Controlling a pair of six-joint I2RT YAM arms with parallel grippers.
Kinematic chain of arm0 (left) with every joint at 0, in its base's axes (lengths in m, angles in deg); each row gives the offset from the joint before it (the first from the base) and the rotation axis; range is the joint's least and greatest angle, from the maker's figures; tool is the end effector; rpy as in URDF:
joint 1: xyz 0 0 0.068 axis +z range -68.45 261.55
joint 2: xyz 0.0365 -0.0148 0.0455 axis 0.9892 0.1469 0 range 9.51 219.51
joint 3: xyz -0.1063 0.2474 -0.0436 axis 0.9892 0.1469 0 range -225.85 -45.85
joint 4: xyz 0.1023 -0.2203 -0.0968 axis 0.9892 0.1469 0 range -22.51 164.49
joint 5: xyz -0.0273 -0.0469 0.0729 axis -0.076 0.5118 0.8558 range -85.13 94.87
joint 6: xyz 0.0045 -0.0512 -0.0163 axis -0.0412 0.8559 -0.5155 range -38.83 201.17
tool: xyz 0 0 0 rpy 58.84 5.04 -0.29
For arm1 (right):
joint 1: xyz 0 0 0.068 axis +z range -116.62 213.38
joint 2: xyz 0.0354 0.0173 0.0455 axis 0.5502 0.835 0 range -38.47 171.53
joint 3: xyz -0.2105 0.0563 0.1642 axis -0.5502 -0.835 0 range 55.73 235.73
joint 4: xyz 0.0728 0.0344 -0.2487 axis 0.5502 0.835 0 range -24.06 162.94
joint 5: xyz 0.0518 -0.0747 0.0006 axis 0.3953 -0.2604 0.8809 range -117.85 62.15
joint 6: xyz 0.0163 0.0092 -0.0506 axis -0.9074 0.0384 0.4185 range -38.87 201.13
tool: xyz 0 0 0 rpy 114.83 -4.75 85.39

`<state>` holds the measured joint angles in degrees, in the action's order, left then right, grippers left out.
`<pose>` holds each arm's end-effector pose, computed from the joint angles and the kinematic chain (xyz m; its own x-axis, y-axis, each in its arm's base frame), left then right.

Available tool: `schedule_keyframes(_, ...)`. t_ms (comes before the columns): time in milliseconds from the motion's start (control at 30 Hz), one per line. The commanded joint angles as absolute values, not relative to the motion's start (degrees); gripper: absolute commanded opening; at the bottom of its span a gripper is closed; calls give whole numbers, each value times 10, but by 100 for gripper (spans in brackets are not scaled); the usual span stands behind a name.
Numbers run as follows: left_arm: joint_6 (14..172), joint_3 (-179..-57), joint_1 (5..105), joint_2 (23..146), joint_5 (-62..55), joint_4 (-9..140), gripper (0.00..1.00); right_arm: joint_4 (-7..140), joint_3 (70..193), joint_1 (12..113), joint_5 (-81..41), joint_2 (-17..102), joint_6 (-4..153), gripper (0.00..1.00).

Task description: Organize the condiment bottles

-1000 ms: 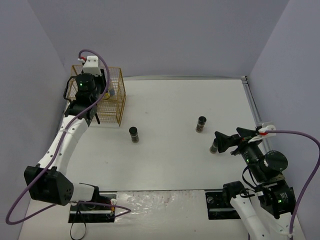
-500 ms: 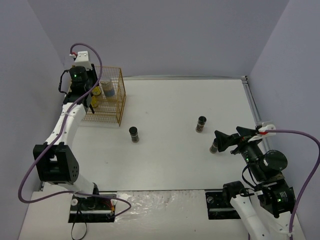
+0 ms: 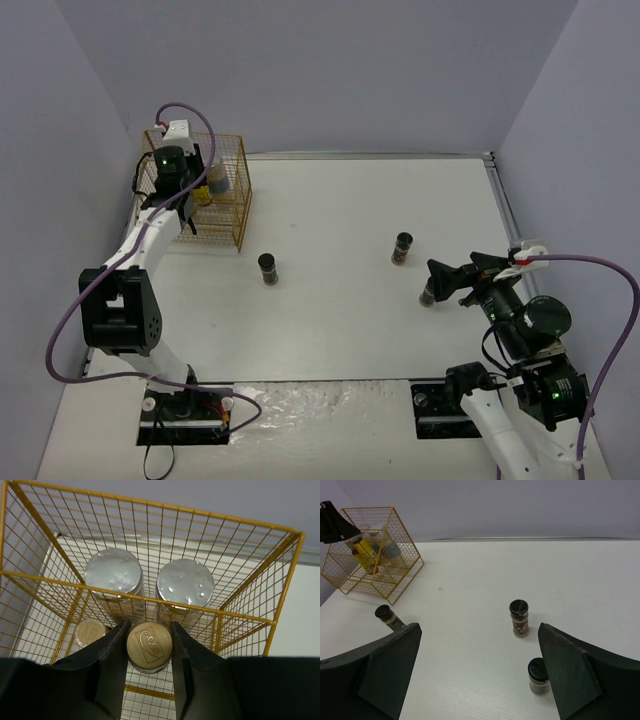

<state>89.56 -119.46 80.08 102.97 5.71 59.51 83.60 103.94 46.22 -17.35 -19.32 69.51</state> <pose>0.3939 -0.0096 0.3277 -0.2049 -0.1406 -0.9686 -0.0186 0.9900 -0.1398 0.0595 0.0203 0.3930 0.1097 0.2282 -0.9674 -0.4235 0.8913 0.1622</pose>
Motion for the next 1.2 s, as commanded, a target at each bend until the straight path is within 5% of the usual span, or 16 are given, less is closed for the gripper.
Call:
schedule_keyframes(0, 907, -1177, 802, 1021, 49, 485, 18, 778, 1039, 464, -158, -174, 690, 100)
schedule_keyframes(333, 908, -1151, 803, 1044, 49, 467, 40, 779, 1031, 465, -157, -186, 684, 100)
schedule_keyframes(467, 915, -1152, 803, 1040, 49, 484, 68, 779, 1030, 464, -159, -190, 683, 100)
schedule_keyframes(700, 954, -1188, 801, 968, 49, 592, 92, 779, 1030, 464, -155, -190, 682, 100)
schedule_keyframes(900, 993, -1203, 745, 877, 41, 812, 97, 773, 1021, 464, -158, -193, 676, 100)
schedule_keyframes(1167, 1022, -1091, 611, 774, 66, 878, 97, 770, 1014, 465, -148, -197, 678, 100)
